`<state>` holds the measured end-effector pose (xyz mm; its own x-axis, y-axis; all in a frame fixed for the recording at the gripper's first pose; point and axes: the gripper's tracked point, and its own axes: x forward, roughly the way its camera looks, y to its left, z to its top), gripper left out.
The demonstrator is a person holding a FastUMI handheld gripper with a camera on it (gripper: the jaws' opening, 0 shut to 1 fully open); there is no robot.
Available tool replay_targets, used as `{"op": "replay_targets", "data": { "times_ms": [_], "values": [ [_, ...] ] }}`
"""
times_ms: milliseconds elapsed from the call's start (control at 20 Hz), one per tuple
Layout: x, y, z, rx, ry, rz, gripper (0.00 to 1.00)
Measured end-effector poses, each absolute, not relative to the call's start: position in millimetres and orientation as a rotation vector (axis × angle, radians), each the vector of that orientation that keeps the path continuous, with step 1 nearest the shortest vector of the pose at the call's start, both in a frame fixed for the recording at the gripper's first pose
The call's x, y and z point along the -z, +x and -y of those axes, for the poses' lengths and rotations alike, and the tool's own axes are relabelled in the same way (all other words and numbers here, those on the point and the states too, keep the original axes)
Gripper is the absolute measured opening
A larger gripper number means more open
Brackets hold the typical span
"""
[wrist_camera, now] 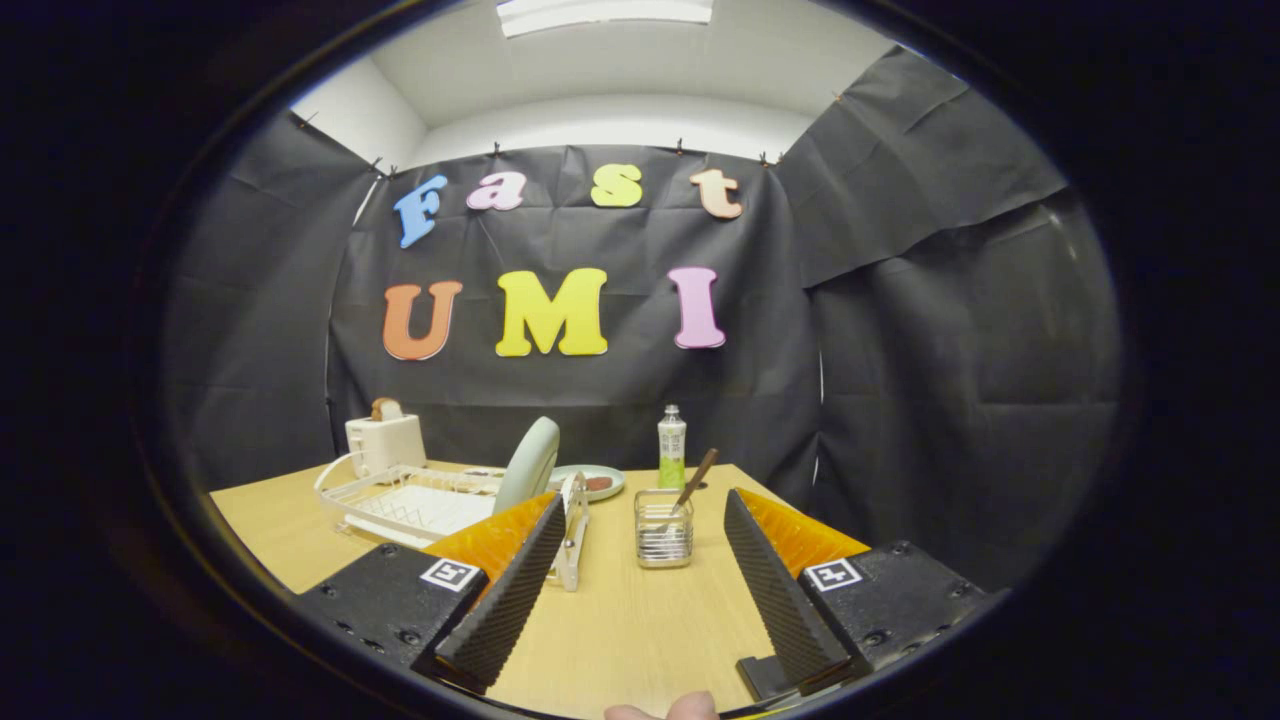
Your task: Take the plate from the dish rack, then take the spoon from the basket and place it into the plate.
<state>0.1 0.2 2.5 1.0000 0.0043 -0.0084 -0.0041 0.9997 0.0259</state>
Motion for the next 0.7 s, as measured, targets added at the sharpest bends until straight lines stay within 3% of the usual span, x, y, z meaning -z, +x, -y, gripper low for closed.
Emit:
{"op": "replay_targets", "data": {
  "times_ms": [700],
  "values": [
    [-26.2, 9.5, 17.5, -0.011, 0.024, -0.052, 1.0]
  ]
}}
